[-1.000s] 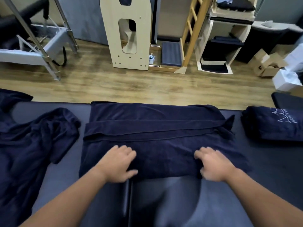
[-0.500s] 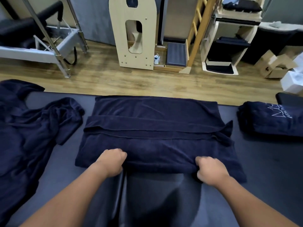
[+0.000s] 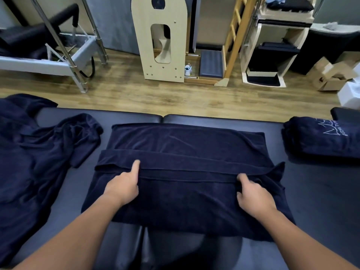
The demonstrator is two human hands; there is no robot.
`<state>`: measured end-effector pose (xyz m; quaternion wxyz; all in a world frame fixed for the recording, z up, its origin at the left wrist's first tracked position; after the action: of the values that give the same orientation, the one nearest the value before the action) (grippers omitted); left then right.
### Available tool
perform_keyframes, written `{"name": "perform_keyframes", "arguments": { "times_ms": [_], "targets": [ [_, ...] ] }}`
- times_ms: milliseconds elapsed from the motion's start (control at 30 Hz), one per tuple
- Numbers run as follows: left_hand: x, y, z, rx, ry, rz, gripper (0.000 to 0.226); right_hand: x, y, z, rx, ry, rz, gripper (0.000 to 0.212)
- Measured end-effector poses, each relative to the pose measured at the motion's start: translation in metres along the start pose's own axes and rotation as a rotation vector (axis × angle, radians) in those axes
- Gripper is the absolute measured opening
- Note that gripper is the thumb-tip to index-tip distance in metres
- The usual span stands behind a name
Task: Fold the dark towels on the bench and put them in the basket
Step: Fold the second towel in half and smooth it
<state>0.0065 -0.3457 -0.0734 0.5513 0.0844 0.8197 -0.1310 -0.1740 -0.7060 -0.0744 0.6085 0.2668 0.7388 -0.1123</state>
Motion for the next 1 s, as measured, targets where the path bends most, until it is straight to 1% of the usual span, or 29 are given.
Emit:
{"name": "perform_keyframes", "arguments": {
  "times_ms": [33,67,100,133,200,233,300,333,367,467,533,633,667,700,733,767,800,833,867,900,933,967,1000],
  "targets": [
    [-0.004,0.003,0.003,-0.034,-0.043,0.067,0.087,-0.003,0.001,0.004,0.022,-0.027,-0.023,0.057],
    [-0.005,0.006,0.006,-0.063,-0.061,0.101,0.092,-0.005,-0.001,0.007,0.066,-0.029,-0.054,0.075],
    [-0.005,0.010,0.010,-0.087,-0.064,0.099,0.094,-0.006,-0.004,0.011,0.100,-0.014,-0.082,0.082],
    [-0.004,0.015,0.017,-0.117,-0.050,0.083,0.092,-0.005,-0.007,0.017,0.134,0.006,-0.110,0.082],
    [-0.003,0.024,0.032,-0.149,-0.034,0.069,0.079,-0.004,-0.010,0.032,0.159,0.018,-0.146,0.068],
    [-0.006,0.026,0.039,-0.145,-0.062,0.069,0.066,-0.005,-0.012,0.039,0.172,-0.008,-0.148,0.058],
    [-0.019,0.028,0.050,-0.147,-0.171,0.053,0.025,-0.013,-0.019,0.049,0.232,-0.075,-0.113,0.037],
    [-0.026,0.028,0.054,-0.153,-0.217,0.045,0.010,-0.018,-0.023,0.052,0.265,-0.110,-0.097,0.030],
    [-0.034,0.028,0.058,-0.153,-0.260,0.037,0.005,-0.024,-0.025,0.056,0.286,-0.155,-0.080,0.025],
    [-0.067,0.025,0.075,-0.165,-0.374,0.001,0.004,-0.050,-0.024,0.070,0.308,-0.291,-0.007,0.019],
    [-0.091,0.024,0.091,-0.178,-0.429,-0.019,0.005,-0.069,-0.022,0.083,0.336,-0.323,0.006,0.018],
    [-0.115,0.019,0.122,-0.184,-0.449,-0.039,0.004,-0.088,-0.018,0.114,0.388,-0.356,0.002,0.019],
    [-0.118,0.018,0.133,-0.195,-0.446,-0.069,0.007,-0.091,-0.017,0.126,0.405,-0.375,0.014,0.020],
    [-0.116,0.016,0.144,-0.209,-0.428,-0.105,0.017,-0.091,-0.015,0.137,0.421,-0.388,0.032,0.024],
    [-0.109,0.012,0.152,-0.216,-0.384,-0.131,0.037,-0.086,-0.012,0.149,0.416,-0.382,0.055,0.034],
    [-0.101,0.004,0.155,-0.205,-0.318,-0.130,0.060,-0.078,-0.007,0.159,0.383,-0.353,0.080,0.050],
    [-0.091,-0.008,0.157,-0.157,-0.262,-0.087,0.078,-0.068,0.001,0.168,0.313,-0.304,0.104,0.068],
    [-0.079,-0.024,0.155,-0.065,-0.236,-0.008,0.087,-0.056,0.012,0.172,0.216,-0.245,0.126,0.080],
    [-0.066,-0.046,0.149,0.061,-0.219,0.074,0.092,-0.042,0.022,0.171,0.107,-0.185,0.133,0.082],
    [-0.049,-0.068,0.141,0.195,-0.175,0.124,0.095,-0.028,0.032,0.166,0.000,-0.116,0.108,0.078],
    [-0.030,-0.088,0.132,0.297,-0.093,0.136,0.099,-0.013,0.039,0.159,-0.099,-0.052,0.053,0.071],
    [-0.011,-0.103,0.125,0.349,0.005,0.142,0.105,0.000,0.041,0.152,-0.164,0.002,-0.001,0.067],
    [0.004,-0.112,0.119,0.357,0.091,0.153,0.112,0.009,0.037,0.148,-0.177,0.030,-0.032,0.066]
  ]
}}
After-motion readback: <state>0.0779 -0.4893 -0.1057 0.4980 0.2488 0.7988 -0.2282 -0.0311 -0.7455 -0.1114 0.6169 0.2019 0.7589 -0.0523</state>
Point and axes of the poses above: each hand's wrist, its own z-axis towards the middle knuckle, its own x-axis out of the palm, y = z × x, the point moved 8 cm from there along z, towards the middle knuckle, and after that the axes turned 8 degrees about -y, right-handed, at the moved point
